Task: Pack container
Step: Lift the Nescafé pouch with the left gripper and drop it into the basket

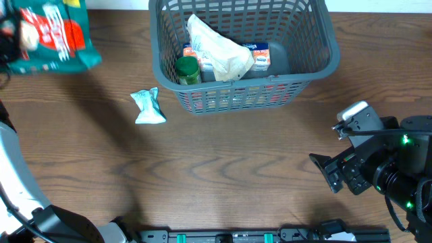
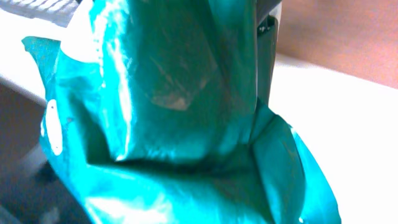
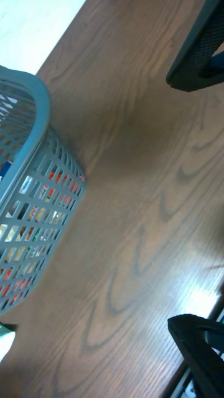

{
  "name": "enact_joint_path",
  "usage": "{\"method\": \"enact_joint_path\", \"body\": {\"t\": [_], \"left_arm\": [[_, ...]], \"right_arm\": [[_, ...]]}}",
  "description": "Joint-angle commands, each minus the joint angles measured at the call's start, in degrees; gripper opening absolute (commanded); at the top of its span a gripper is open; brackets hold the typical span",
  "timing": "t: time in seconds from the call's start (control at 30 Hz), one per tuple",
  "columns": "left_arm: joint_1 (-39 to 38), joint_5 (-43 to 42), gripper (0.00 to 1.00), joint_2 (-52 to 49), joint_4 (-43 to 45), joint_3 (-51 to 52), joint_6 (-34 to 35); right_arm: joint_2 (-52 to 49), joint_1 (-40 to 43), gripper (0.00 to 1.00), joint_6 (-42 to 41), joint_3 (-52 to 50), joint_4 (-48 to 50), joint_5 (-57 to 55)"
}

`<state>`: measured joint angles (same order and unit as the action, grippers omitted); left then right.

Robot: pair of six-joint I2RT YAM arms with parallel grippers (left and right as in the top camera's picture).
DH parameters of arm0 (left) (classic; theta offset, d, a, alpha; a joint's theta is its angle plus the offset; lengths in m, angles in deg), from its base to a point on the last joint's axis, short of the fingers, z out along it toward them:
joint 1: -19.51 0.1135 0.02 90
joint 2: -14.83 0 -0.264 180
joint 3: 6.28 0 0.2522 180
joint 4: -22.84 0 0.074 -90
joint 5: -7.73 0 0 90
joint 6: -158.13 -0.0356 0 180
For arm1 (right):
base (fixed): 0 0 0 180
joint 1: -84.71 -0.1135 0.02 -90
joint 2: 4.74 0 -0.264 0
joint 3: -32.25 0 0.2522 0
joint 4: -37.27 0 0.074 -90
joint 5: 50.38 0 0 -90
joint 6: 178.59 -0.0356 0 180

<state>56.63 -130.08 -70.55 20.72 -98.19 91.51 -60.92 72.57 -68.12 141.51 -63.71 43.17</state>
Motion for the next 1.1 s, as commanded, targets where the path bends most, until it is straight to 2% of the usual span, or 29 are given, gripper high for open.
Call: {"method": "enact_joint_path", "body": {"t": [0.0,0.2,0.4,0.73,0.93,1.07], "left_arm": [[-1.7,-7.2,0.06,3.4,10.3,-1.9,17.5],[-8.1,-7.2,0.06,3.4,26.6,-1.9,25.0],[-15.8,-7.2,0.06,3.3,28.1,-1.9,25.1],[-30.3,-2.1,0.05,1.7,28.1,-1.9,16.8],[-39.3,0.7,0.06,-4.5,28.0,-1.9,10.4],[-42.6,5.7,0.06,-8.7,25.7,-1.9,6.4]], "right_arm": [[0.0,-0.2,0.99,-0.7,0.1,0.0,-0.3],[0.0,-0.2,0.99,-0.7,0.1,-0.1,-0.3],[0.0,-0.2,0.99,-0.7,0.1,-0.1,-0.3],[0.0,-0.2,0.99,-0.7,0.1,-0.1,-0.3],[0.0,-0.2,0.99,-0.7,0.1,0.0,-0.3],[0.0,-0.2,0.99,-0.7,0.1,0.0,-0.3]]}}
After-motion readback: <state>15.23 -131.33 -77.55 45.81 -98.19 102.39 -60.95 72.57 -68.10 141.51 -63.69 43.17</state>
